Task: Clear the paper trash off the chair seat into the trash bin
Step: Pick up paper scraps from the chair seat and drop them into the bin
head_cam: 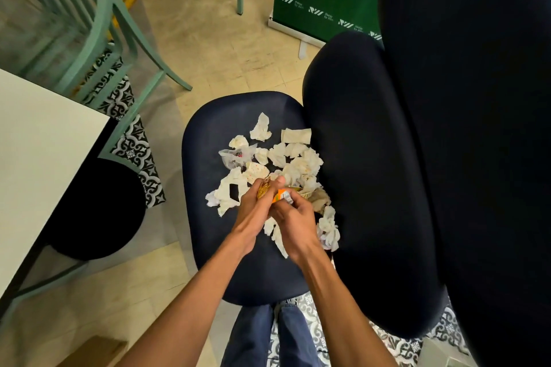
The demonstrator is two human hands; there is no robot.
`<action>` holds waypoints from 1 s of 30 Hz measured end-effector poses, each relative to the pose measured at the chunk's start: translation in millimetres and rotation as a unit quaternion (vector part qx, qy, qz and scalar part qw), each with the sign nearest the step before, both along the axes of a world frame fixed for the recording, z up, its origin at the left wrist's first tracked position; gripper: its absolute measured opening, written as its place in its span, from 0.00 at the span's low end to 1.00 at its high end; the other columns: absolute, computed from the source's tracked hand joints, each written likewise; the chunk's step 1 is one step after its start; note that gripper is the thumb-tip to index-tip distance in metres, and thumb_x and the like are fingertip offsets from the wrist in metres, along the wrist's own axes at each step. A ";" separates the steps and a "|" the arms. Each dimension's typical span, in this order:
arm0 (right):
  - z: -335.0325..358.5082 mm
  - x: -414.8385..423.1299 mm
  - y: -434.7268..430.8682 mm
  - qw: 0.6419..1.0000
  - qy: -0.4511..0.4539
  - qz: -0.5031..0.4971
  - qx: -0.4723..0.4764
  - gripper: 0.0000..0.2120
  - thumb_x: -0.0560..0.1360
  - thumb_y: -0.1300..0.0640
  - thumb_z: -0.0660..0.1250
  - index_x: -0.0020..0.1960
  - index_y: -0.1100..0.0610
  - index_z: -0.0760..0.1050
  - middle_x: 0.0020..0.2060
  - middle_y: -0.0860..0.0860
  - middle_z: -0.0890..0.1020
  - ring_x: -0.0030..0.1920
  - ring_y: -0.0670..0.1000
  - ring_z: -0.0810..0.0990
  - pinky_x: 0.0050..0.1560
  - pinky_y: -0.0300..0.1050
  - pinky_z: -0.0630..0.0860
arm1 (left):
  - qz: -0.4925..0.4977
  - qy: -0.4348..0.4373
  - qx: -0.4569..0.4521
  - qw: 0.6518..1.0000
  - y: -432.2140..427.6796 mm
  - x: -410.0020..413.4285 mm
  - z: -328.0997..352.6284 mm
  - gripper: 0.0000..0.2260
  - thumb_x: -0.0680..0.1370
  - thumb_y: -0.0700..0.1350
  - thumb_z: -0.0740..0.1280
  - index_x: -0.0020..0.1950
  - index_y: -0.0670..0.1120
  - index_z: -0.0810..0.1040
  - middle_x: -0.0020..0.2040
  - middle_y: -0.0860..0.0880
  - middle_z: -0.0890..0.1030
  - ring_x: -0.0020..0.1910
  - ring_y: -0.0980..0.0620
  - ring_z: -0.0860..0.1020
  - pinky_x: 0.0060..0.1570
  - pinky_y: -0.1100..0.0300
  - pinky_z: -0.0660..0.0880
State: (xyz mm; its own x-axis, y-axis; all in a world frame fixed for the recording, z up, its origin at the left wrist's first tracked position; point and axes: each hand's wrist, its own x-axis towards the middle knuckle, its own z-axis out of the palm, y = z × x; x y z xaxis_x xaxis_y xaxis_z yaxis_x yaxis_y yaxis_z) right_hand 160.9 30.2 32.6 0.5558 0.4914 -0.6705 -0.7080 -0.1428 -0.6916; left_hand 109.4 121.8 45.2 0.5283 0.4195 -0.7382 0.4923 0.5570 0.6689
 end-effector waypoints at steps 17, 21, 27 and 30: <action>-2.2 -3.0 -16.6 0.991 -0.080 0.089 -0.056 0.35 0.74 0.71 0.75 0.72 0.44 0.71 0.64 0.43 0.83 0.60 0.49 0.86 0.60 0.53 0.84 | 0.100 0.064 -0.032 0.992 21.2 8.9 -25.2 0.08 0.84 0.40 0.64 0.60 0.42 0.81 0.50 0.41 0.87 0.48 0.43 0.87 0.42 0.50 0.84; -11.6 20.5 -32.5 0.895 -0.314 0.189 -0.253 0.23 0.78 0.65 0.69 0.67 0.44 0.76 0.60 0.48 0.84 0.50 0.47 0.86 0.53 0.52 0.84 | 0.057 0.092 0.042 0.993 41.7 4.1 -33.8 0.10 0.86 0.38 0.59 0.56 0.40 0.81 0.45 0.38 0.85 0.40 0.43 0.86 0.42 0.50 0.85; -50.0 47.0 -27.2 0.640 -0.508 0.432 -0.382 0.33 0.71 0.73 0.67 0.73 0.51 0.70 0.73 0.51 0.72 0.57 0.60 0.82 0.51 0.56 0.82 | -0.077 0.150 0.185 0.968 43.5 -9.2 -52.3 0.11 0.82 0.37 0.63 0.50 0.48 0.83 0.38 0.51 0.79 0.34 0.52 0.74 0.36 0.58 0.73; -64.3 51.2 -25.8 0.565 -0.529 0.497 -0.392 0.35 0.74 0.71 0.70 0.77 0.53 0.66 0.74 0.55 0.73 0.65 0.61 0.80 0.61 0.56 0.79 | -0.094 0.161 0.231 0.955 38.6 -12.5 -47.3 0.15 0.85 0.53 0.63 0.44 0.46 0.82 0.37 0.52 0.79 0.39 0.51 0.77 0.42 0.56 0.74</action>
State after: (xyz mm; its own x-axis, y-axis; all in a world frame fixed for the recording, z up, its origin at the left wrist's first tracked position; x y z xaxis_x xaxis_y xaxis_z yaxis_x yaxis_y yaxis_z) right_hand 212.1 4.4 -31.7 0.5611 0.6955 -0.4488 0.7417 -0.6632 -0.1002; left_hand 96.9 160.4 -2.2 0.4026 0.6605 -0.6338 0.7762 0.1207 0.6188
